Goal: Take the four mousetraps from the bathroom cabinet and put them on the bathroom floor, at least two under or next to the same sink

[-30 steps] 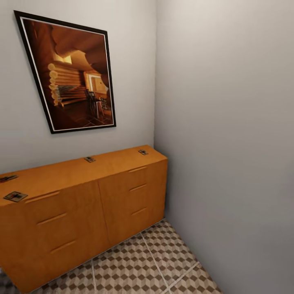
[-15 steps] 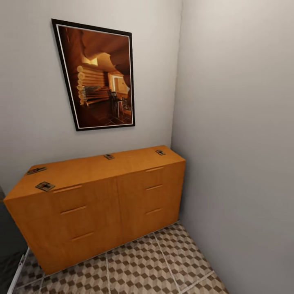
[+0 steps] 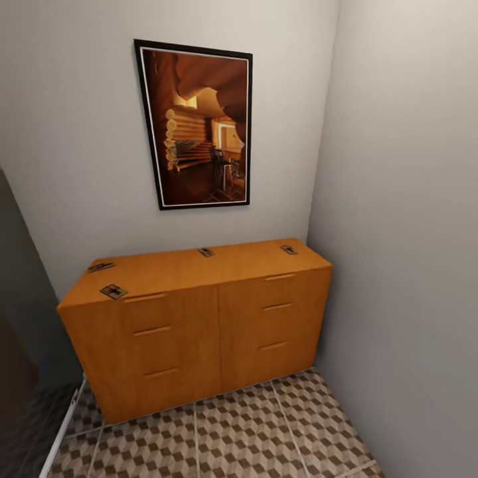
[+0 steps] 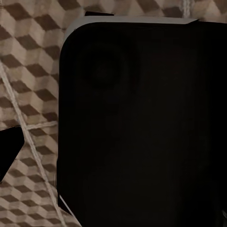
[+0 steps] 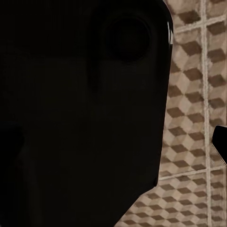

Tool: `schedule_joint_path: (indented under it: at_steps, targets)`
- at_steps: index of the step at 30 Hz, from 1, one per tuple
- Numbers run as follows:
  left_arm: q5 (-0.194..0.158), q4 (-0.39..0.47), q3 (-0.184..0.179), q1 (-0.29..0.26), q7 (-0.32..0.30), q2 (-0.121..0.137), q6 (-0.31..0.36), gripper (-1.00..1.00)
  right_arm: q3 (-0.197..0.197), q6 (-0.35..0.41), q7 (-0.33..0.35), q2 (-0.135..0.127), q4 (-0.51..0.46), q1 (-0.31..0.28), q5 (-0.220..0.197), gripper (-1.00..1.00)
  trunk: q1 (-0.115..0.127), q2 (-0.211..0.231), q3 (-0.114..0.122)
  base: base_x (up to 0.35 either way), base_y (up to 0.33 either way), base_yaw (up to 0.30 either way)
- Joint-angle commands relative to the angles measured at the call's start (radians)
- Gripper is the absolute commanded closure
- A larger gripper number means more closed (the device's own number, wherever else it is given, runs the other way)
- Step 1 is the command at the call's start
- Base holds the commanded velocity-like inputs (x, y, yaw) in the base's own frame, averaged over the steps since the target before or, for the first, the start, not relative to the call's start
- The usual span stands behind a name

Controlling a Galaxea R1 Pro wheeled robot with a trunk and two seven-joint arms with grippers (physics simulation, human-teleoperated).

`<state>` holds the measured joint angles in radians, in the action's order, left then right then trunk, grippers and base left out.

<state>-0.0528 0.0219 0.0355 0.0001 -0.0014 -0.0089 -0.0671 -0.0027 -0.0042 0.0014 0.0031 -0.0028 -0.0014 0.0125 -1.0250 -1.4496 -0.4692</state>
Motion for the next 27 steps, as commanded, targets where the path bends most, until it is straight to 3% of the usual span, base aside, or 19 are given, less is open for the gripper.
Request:
schedule_joint_path:
  at_steps: [1,27]
  targets:
    - [-0.005,0.001,0.003,0.0,0.0,0.0,-0.002,-1.0,0.0,0.0,0.0,0.0,0.0,0.0,0.001,-1.0,0.0,0.0,-0.001,0.0,0.0,0.274]
    - [-0.005,0.001,0.003,0.0,0.0,0.0,-0.003,-1.0,0.0,-0.001,0.0,0.0,0.0,0.0,0.0,-1.0,0.0,0.0,-0.001,0.0,0.0,0.274]
